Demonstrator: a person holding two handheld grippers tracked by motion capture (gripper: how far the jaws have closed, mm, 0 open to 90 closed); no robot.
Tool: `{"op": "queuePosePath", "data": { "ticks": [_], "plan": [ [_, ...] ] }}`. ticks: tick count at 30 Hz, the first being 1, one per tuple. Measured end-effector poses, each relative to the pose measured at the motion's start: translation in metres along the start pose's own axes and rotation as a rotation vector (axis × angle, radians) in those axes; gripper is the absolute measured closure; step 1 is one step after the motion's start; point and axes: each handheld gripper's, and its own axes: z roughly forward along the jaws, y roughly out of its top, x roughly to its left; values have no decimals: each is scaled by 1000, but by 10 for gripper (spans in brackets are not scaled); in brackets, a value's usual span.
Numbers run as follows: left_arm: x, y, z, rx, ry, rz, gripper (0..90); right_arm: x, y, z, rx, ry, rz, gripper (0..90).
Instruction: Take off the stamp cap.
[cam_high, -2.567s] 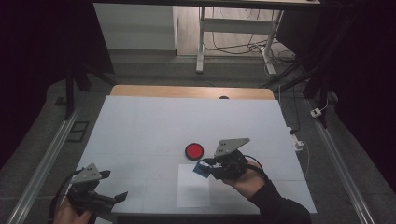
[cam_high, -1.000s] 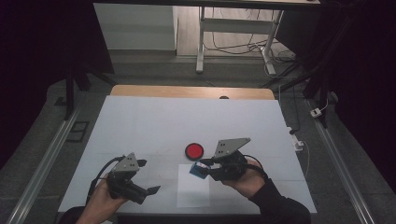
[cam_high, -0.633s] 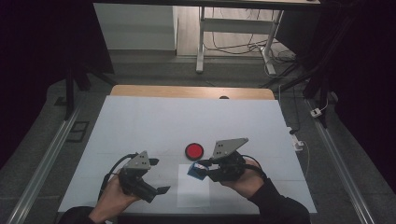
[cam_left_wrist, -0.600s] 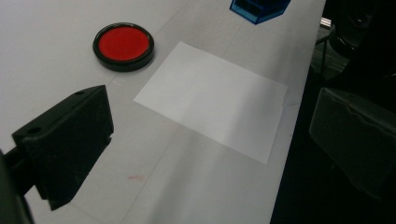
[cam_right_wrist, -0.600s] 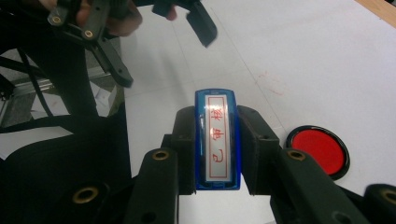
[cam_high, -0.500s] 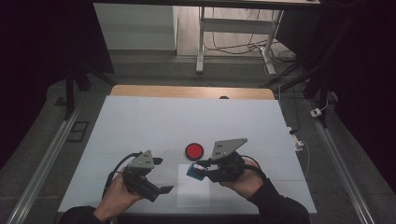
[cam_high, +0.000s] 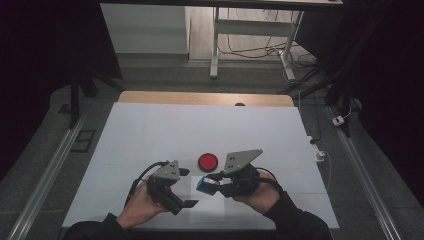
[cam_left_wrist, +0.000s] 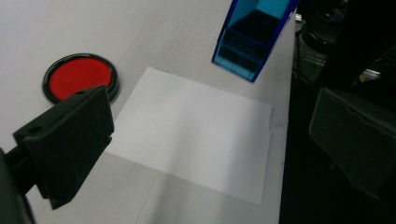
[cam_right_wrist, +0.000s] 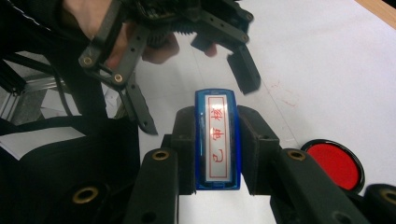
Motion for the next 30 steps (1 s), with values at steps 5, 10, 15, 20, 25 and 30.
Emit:
{"op": "queuePosePath", "data": {
  "ticks": [5, 10, 15, 20, 25, 30],
  "plan": [
    [0, 5, 7, -2, -15, 29, 72, 1, 1, 1, -7, 20, -10, 705],
    [0, 6, 8, -22, -69, 81, 209, 2, 1, 1, -7, 30, -21, 705],
    [2, 4, 9, -33, -125, 98, 401, 3, 1, 2, -13, 49, -27, 705],
    [3, 4, 9, -30, -164, 129, 534, 2, 0, 1, -19, 65, -36, 705],
    [4, 3, 9, -42, -198, 131, 621, 1, -1, 0, -34, 83, -39, 705],
    [6, 3, 8, -74, -232, 118, 655, -1, -2, -2, -44, 96, -44, 705]
  ]
}}
